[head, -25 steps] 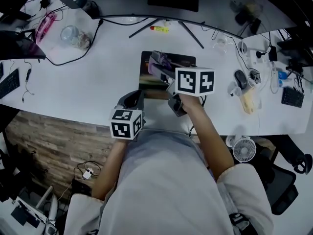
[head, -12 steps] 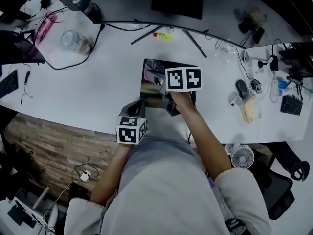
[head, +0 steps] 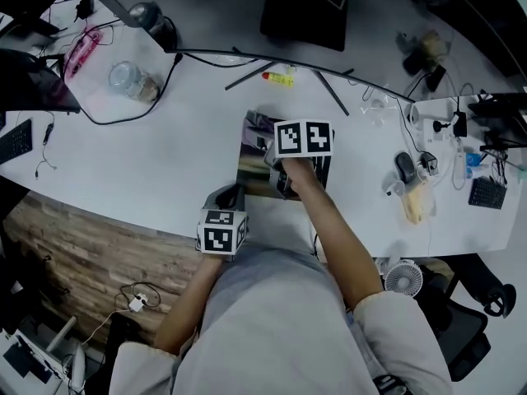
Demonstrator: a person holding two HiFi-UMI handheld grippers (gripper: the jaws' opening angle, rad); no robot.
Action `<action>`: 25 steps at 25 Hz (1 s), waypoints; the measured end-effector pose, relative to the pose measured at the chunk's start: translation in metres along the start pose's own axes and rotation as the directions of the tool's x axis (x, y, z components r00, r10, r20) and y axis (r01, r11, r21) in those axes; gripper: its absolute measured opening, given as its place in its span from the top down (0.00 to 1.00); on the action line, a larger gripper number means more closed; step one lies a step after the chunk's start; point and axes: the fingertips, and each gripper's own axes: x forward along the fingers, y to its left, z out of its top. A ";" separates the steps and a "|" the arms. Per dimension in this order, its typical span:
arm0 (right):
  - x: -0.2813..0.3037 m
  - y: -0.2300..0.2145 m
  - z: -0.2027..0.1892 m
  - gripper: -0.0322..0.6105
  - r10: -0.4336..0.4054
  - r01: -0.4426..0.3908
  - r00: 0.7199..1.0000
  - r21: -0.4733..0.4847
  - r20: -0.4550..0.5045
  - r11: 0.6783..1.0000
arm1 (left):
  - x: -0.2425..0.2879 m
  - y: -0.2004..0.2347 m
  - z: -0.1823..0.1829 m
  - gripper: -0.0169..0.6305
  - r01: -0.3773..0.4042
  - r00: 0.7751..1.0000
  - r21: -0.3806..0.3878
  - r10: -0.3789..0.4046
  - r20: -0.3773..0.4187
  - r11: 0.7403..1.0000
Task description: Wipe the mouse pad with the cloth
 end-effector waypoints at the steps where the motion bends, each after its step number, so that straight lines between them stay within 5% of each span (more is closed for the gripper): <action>1: 0.000 0.000 -0.001 0.67 0.003 -0.003 1.000 0.003 -0.002 1.000 | 0.000 0.000 -0.001 0.97 -0.001 1.000 0.003 0.001 0.006 1.000; 6: 0.000 -0.003 -0.003 0.67 0.010 -0.010 1.000 0.025 -0.009 1.000 | 0.001 -0.002 -0.003 0.97 -0.014 1.000 0.072 0.015 -0.019 0.997; 15: -0.006 -0.006 -0.005 0.67 -0.021 0.021 0.999 -0.006 -0.033 1.000 | -0.002 0.001 -0.003 0.97 0.062 0.998 -0.144 -0.059 0.023 0.988; 25: -0.020 -0.018 -0.007 0.67 -0.033 0.032 0.999 -0.006 -0.027 0.999 | -0.003 -0.003 -0.003 0.97 0.000 1.000 -0.063 0.001 0.024 0.998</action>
